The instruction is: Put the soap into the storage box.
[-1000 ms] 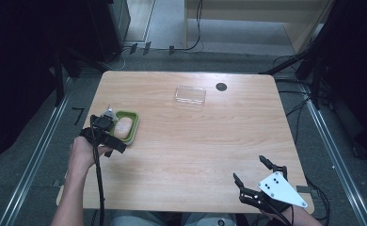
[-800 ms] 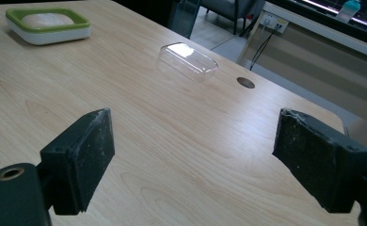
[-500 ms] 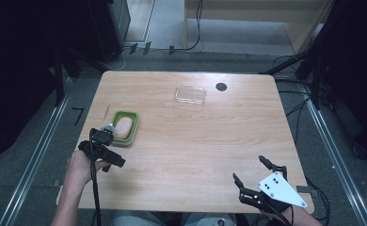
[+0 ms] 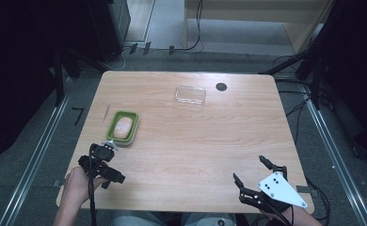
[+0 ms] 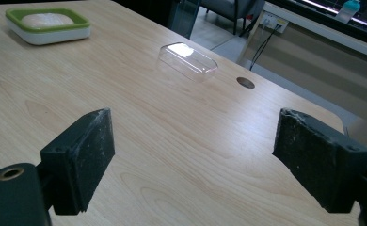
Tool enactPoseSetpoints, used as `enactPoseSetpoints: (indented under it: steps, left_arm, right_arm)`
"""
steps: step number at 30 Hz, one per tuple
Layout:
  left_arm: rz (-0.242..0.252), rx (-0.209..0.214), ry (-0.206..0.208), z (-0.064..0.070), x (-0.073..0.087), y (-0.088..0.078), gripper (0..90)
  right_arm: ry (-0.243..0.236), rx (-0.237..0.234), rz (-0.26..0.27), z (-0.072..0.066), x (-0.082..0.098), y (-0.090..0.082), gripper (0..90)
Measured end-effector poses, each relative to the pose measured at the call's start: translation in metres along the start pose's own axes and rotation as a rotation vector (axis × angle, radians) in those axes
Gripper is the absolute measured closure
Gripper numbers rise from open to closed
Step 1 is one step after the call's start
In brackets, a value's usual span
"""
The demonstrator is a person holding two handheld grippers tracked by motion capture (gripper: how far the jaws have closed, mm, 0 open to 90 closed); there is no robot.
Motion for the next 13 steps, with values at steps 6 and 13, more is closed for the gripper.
enactPoseSetpoints:
  steps: [6,13]
  left_arm:
    - [0.024,0.021,-0.009,0.002,0.014,0.01,1.4]
    - [0.032,0.031,-0.001,0.0,0.023,0.025,1.5]
  right_arm:
    - [-0.001,-0.001,-0.001,0.0,0.0,0.0,13.3]
    - [-0.002,0.001,0.002,0.0,0.0,0.0,13.3]
Point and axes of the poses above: each handheld gripper's, and its own axes: y roughly forward along the jaws, x roughly out of its underside, z roughly to its right, the point moved 1 cm from there along y, roughly forward along the jaws, and after that the axes turned 1 degree about x, right-handed, at the moved point
